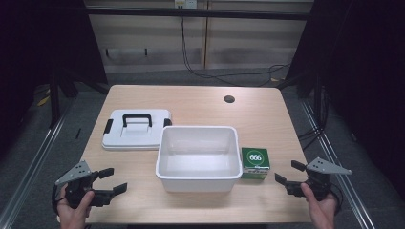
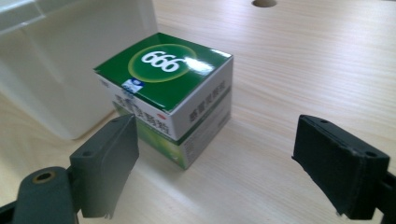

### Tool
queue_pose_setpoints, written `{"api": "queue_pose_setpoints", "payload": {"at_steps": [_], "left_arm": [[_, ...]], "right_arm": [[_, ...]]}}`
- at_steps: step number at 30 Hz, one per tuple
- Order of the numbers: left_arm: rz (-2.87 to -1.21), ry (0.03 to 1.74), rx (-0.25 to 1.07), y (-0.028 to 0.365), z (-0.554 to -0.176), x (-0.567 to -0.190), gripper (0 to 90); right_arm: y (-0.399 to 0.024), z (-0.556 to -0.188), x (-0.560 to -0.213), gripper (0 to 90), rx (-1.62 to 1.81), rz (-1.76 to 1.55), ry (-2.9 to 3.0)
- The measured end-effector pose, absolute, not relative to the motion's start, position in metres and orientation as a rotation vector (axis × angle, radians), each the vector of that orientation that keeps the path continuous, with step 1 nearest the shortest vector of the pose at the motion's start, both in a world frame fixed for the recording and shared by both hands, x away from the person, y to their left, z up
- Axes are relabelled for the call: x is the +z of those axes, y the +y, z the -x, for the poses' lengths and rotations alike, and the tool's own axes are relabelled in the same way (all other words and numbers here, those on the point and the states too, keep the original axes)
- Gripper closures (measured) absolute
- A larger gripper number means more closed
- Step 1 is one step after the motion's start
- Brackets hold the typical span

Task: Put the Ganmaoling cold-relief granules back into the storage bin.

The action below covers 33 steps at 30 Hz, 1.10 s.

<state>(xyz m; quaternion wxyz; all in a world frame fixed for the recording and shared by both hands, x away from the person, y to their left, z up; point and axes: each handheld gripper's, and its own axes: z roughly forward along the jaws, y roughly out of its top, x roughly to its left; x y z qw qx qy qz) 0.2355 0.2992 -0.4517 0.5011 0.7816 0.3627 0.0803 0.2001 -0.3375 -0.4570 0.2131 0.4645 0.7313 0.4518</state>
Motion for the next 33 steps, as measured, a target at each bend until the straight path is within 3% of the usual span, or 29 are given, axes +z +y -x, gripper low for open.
{"api": "queue_pose_setpoints", "payload": {"at_steps": [11,33], "left_arm": [[-1.874,0.951,0.196,0.306,-0.238,-0.456,16.1],[-1.889,0.940,0.158,0.304,-0.238,-0.457,16.1]], "right_arm": [[-0.339,-0.202,-0.457,13.6,1.295,-1.279,2.102],[-0.339,-0.210,-0.426,16.8,1.310,-1.204,2.164]]}}
